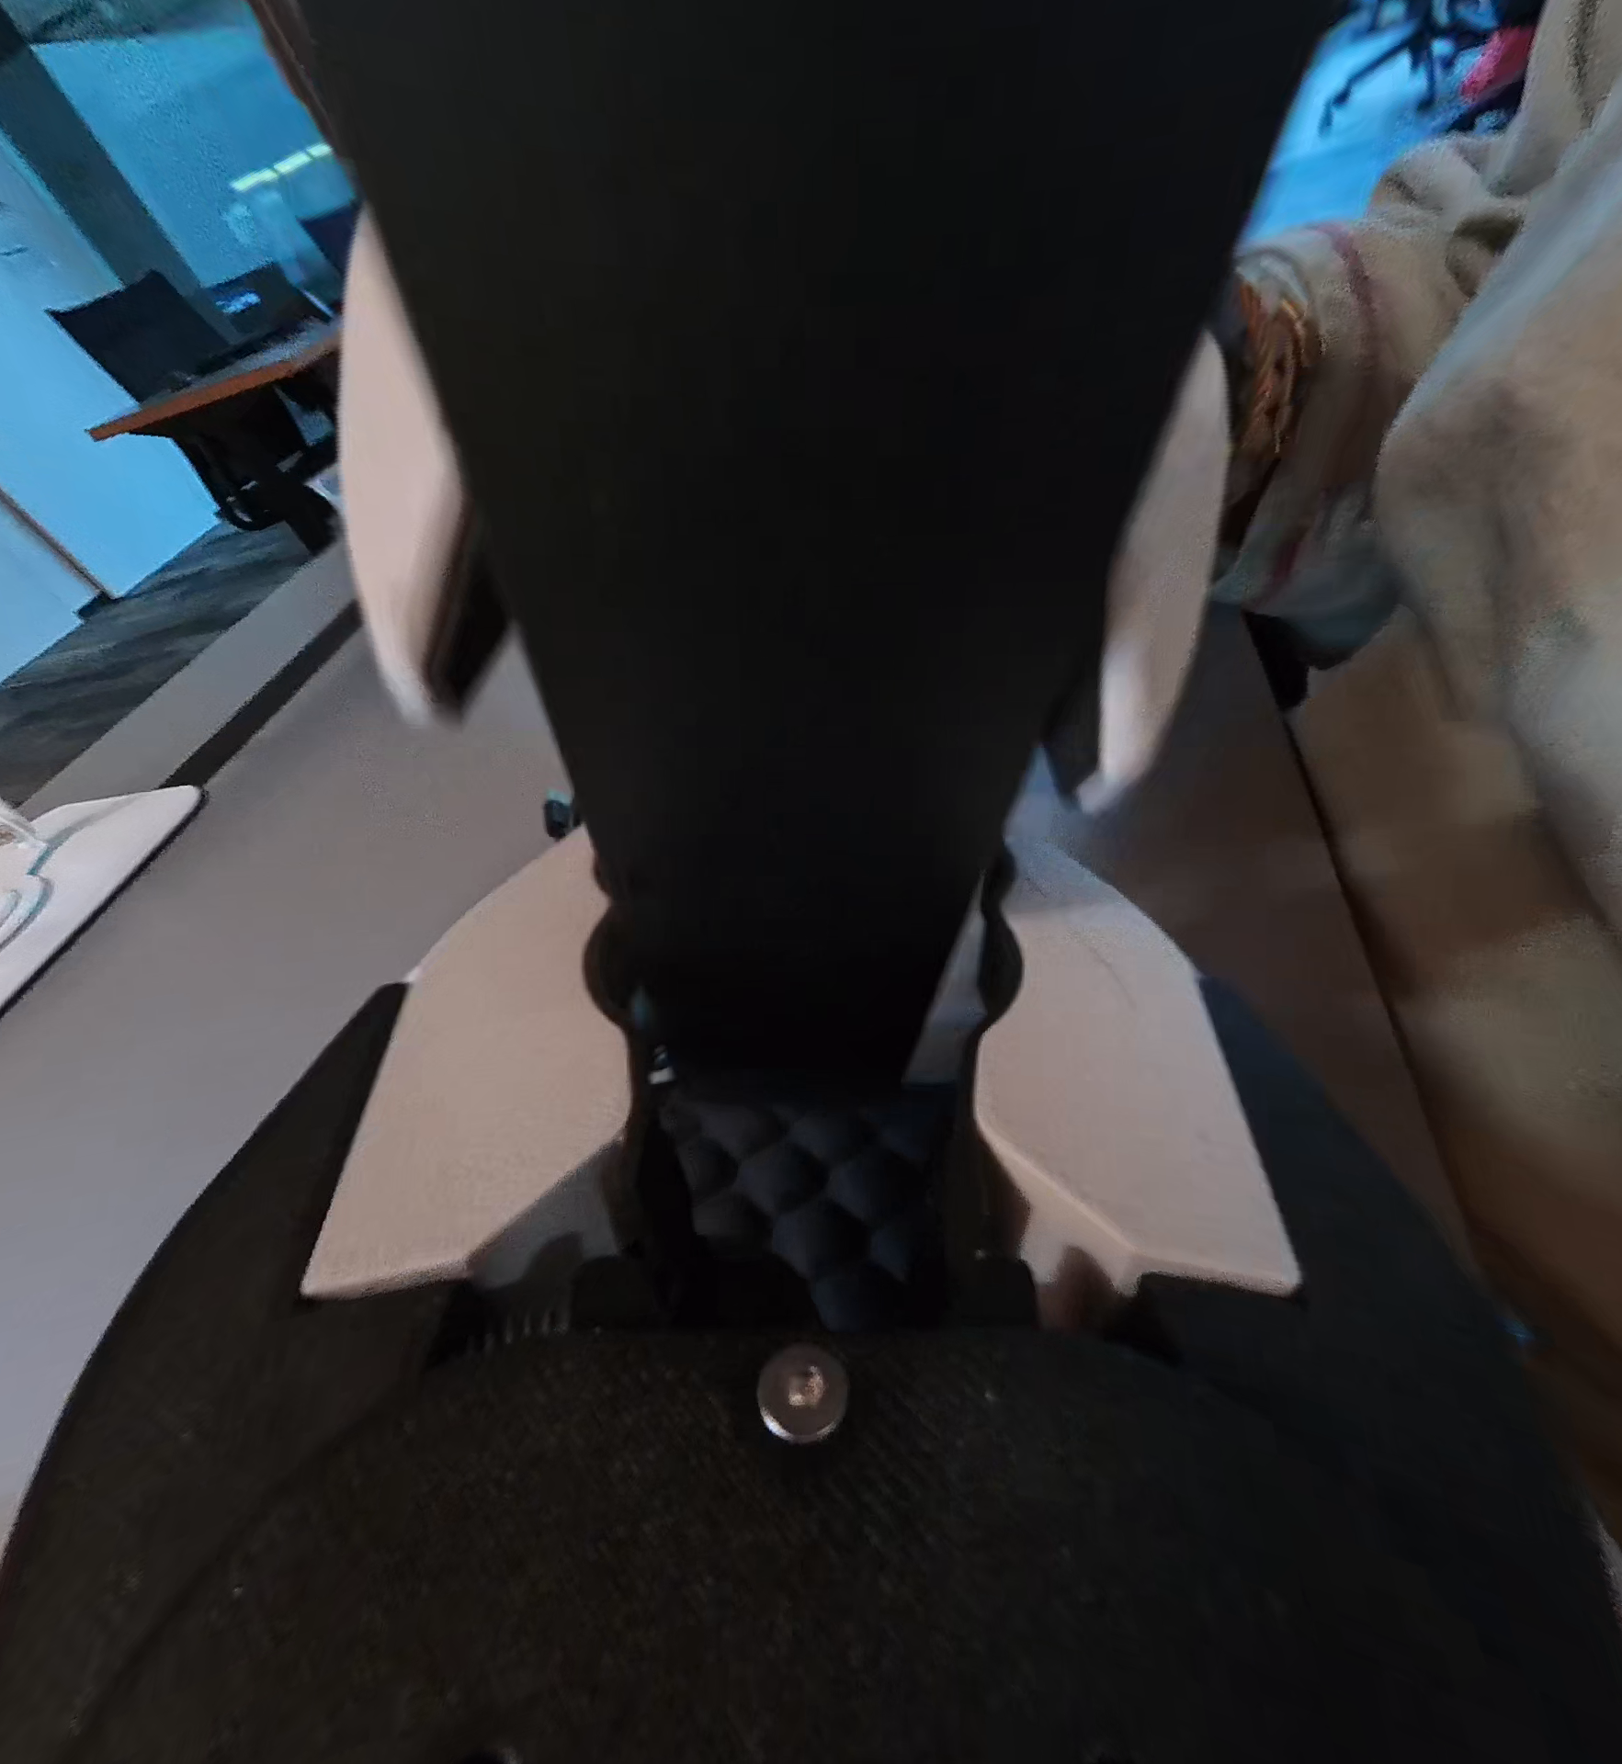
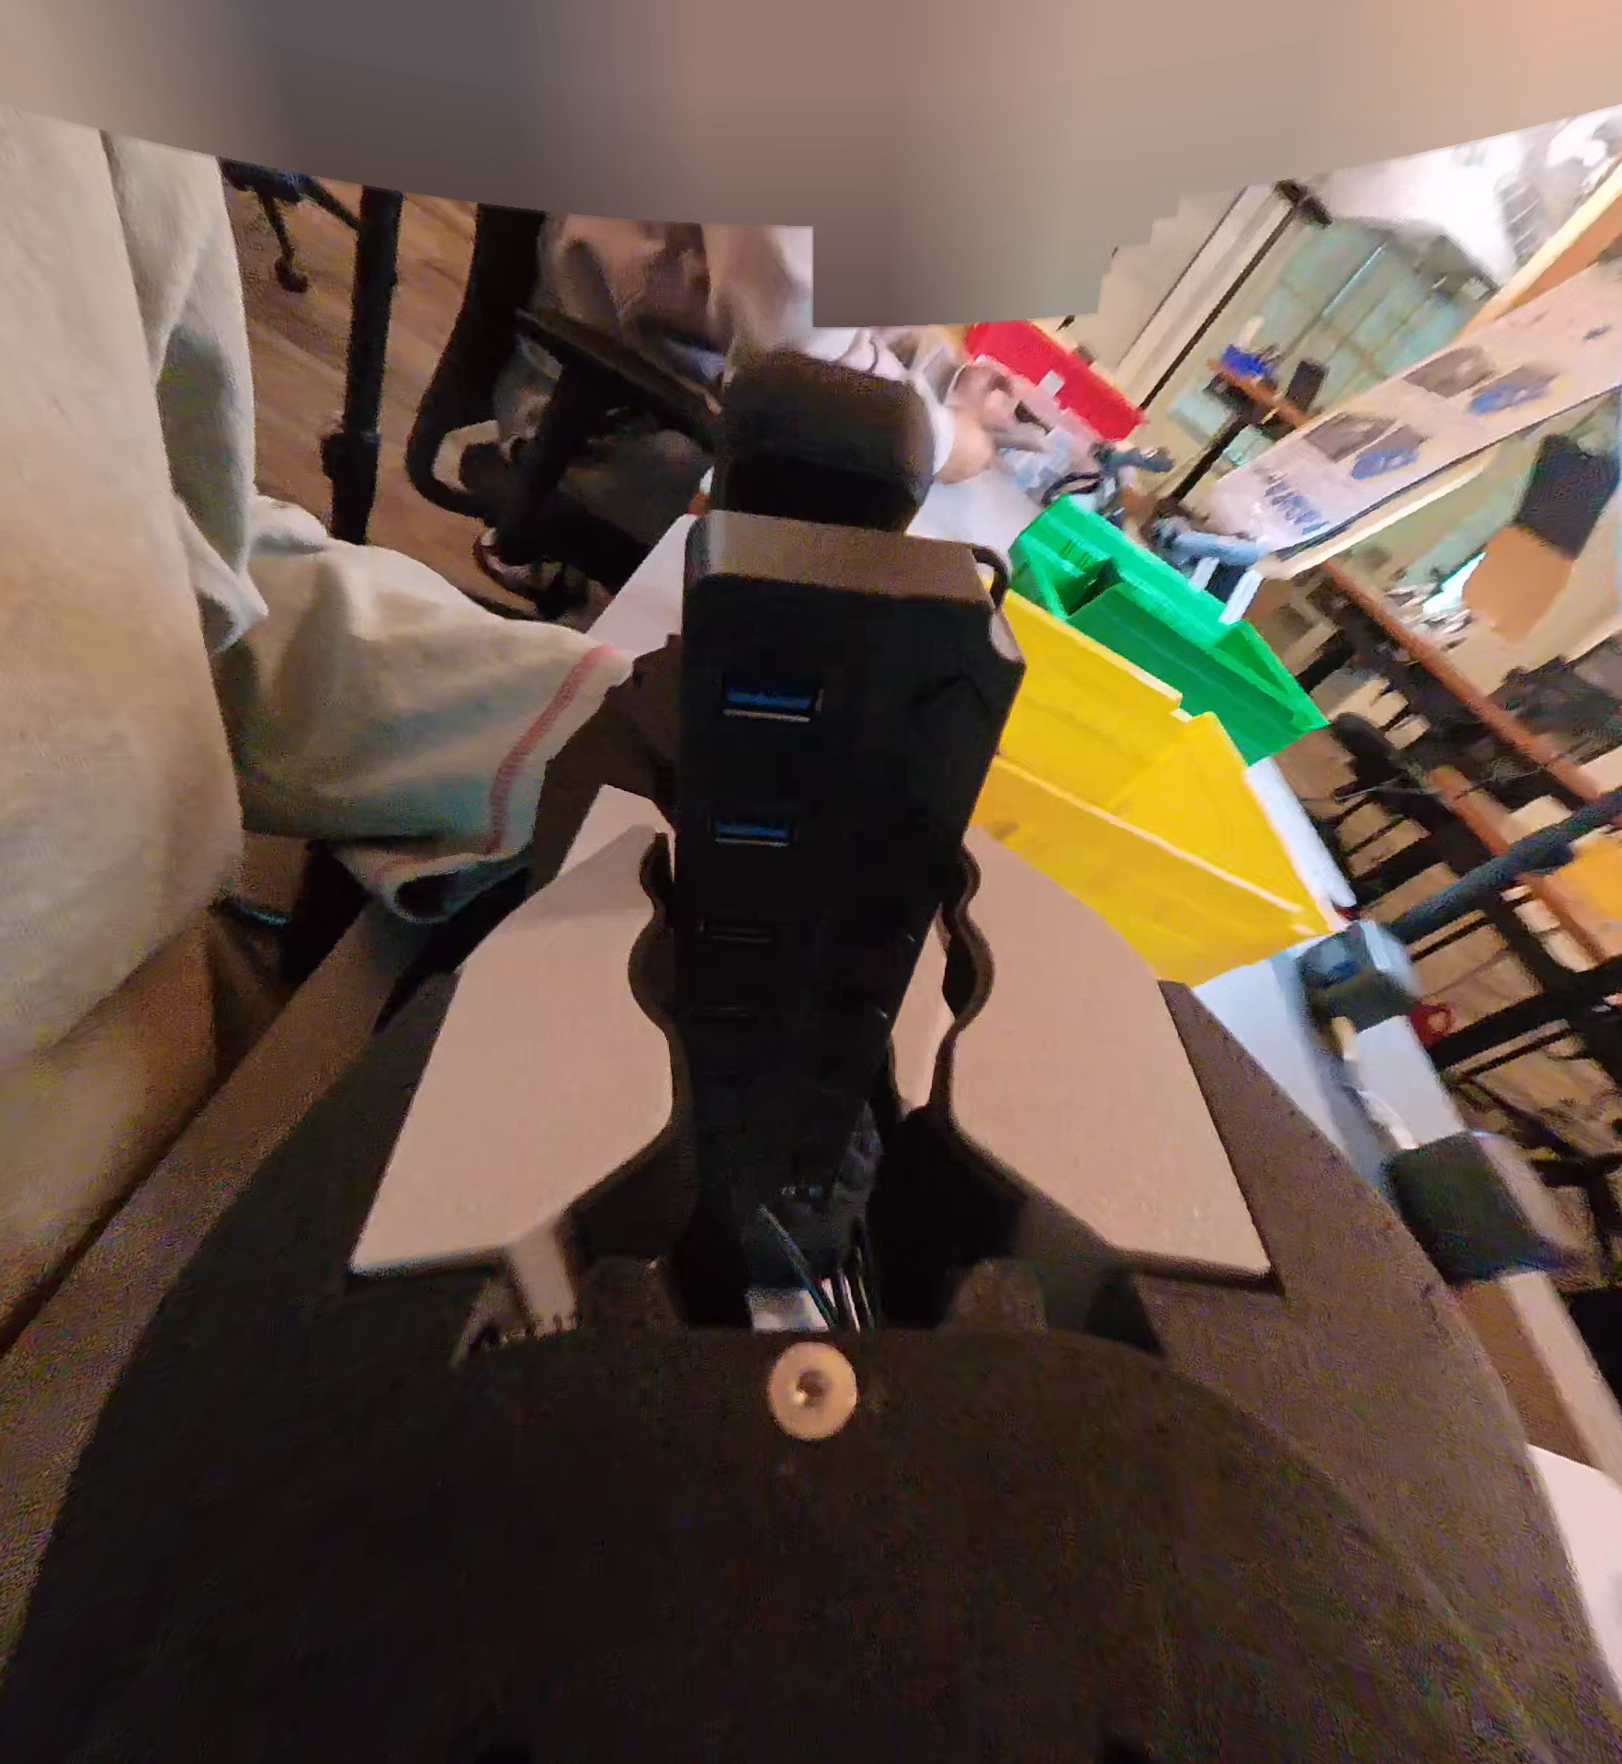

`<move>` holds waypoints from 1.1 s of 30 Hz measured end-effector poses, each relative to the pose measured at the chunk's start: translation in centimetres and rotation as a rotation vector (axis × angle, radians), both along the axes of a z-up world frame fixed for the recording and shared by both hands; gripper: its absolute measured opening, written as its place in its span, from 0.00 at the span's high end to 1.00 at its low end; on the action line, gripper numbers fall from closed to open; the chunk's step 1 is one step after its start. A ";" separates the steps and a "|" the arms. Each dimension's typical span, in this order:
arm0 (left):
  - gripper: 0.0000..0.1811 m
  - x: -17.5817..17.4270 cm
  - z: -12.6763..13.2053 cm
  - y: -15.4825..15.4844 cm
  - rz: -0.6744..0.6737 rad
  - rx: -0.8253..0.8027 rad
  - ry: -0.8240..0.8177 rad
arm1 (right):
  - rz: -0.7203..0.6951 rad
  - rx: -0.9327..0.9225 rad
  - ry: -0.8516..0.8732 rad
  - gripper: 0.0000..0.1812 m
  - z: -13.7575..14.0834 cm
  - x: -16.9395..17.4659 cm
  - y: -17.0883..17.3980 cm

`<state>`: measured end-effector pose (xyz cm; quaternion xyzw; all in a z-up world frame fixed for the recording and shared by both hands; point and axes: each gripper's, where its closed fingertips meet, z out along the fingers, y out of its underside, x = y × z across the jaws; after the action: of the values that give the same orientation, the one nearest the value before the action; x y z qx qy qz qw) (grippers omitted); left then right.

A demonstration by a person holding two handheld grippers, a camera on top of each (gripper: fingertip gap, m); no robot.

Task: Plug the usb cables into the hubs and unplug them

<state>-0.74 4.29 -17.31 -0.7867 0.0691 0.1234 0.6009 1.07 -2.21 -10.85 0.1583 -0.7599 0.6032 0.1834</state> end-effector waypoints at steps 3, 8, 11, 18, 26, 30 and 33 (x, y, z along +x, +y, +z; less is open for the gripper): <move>0.52 -1.4 2.4 -0.7 0.080 0.180 -0.019 | -0.048 -0.119 0.073 0.70 5.1 -1.0 3.5; 0.52 -2.9 5.9 -2.9 0.181 0.450 -0.028 | -0.205 -0.339 0.218 0.70 17.2 -3.2 12.7; 0.53 -3.1 5.8 -3.1 0.203 0.445 -0.012 | -0.266 -0.508 0.303 0.70 24.3 -2.9 18.6; 0.55 -3.0 4.6 -2.2 0.208 0.359 0.042 | -0.522 -0.649 0.296 0.70 29.4 -6.7 30.5; 0.56 -3.3 4.5 -2.3 0.221 0.365 0.038 | -0.644 -0.630 0.202 0.70 24.0 -13.4 39.4; 0.57 -3.5 4.5 -2.4 0.227 0.366 0.029 | -0.639 -0.632 0.174 0.71 23.2 -14.5 40.8; 0.57 -3.6 4.4 -2.3 0.228 0.365 0.025 | -0.700 -0.526 0.141 0.70 20.7 -16.8 41.3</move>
<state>-4.35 1.95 -12.87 -0.6662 -0.0364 0.2106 0.7145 -15.72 39.13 9.81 -0.1198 -0.5742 0.6654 0.4618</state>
